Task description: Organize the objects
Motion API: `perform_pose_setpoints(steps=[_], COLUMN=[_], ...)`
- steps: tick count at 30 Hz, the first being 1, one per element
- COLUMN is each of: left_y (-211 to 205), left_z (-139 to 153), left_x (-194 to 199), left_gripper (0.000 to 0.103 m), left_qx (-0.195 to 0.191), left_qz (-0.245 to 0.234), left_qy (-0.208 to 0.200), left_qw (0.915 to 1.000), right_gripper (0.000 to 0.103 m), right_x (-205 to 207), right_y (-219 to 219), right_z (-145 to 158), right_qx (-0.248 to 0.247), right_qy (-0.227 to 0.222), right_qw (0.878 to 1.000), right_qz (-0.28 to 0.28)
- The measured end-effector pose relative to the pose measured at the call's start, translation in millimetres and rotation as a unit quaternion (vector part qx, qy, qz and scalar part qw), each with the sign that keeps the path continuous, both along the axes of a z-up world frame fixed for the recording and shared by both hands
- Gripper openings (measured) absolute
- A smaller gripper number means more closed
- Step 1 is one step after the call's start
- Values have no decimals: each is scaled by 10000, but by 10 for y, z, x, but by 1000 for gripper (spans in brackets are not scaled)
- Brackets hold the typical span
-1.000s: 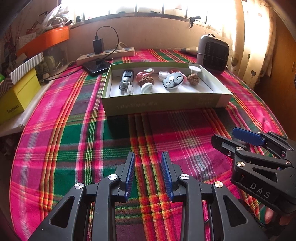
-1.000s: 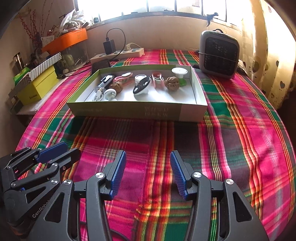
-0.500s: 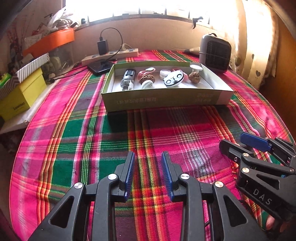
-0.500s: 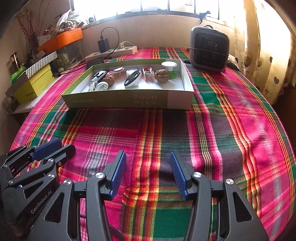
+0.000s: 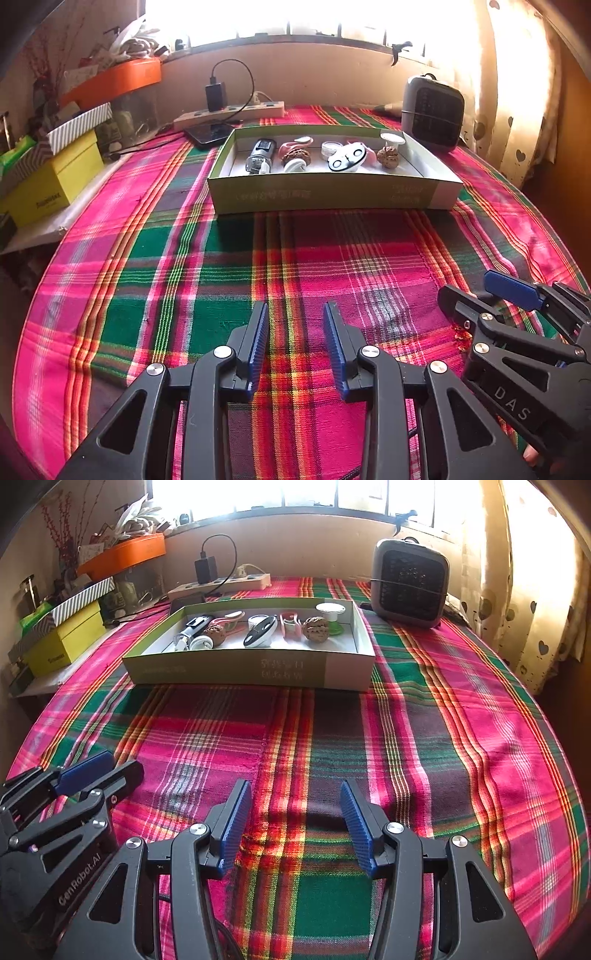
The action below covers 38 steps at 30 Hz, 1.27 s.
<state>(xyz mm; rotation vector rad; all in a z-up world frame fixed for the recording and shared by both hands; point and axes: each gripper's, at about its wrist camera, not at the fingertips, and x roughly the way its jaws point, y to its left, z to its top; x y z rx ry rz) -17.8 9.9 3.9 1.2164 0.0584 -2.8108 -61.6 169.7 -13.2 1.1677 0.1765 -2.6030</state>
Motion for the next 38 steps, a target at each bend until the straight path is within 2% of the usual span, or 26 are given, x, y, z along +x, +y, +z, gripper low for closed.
perform_pose_setpoints(steps=[38], left_y=[-3], left_z=[-1], left_x=[4], left_gripper=[29], left_qx=[8], left_qz=[50], left_qy=[5], left_qw=[10000], right_gripper=[52], right_x=[11], right_y=[2], right_z=[-7], right_qx=[-1], right_qy=[3], right_qw=[10000], right_qz=[0])
